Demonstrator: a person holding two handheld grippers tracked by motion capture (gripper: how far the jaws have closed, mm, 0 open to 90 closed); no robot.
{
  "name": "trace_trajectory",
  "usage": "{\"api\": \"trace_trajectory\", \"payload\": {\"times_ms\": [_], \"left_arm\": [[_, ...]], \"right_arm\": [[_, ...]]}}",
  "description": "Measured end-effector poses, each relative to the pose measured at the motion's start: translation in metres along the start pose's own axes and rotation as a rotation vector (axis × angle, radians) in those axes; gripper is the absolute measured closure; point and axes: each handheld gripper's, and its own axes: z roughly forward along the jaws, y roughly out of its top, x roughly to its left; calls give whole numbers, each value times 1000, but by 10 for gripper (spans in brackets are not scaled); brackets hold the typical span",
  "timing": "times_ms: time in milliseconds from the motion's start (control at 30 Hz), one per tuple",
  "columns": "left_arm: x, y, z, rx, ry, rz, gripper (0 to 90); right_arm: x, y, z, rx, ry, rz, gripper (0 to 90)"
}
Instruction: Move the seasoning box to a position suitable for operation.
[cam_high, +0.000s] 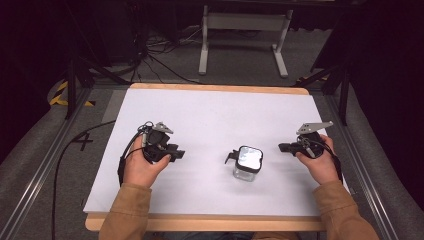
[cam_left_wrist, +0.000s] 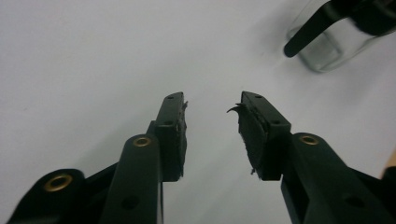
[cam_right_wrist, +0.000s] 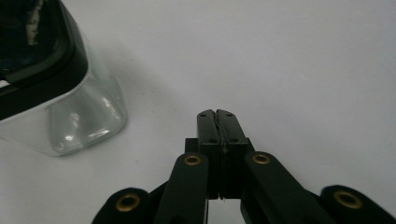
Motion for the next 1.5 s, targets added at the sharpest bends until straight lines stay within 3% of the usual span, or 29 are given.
{"api": "trace_trajectory", "payload": {"times_ms": [167,333,533,733,1000,1267,1500], "left_arm": [[-5,2,-6,-29,2,40,593],[-7,-1,-10,-44,-8,19,584],[-10,-6,-17,-75,-10,10,557],[-11,-12,-23,-76,-2,-5,549],[-12,-16,-26,-72,10,-21,544],[-12,-15,-24,-69,11,-18,543],[-13,-11,-21,-73,3,-8,543]], "right_arm": [[9,6,3,-7,40,-30,900],[14,8,10,-12,84,-55,900],[23,12,26,-1,146,-130,900],[23,16,38,0,185,-111,900],[28,21,50,11,212,-131,900],[28,19,52,20,235,-116,900],[30,15,51,41,240,-133,900]]}}
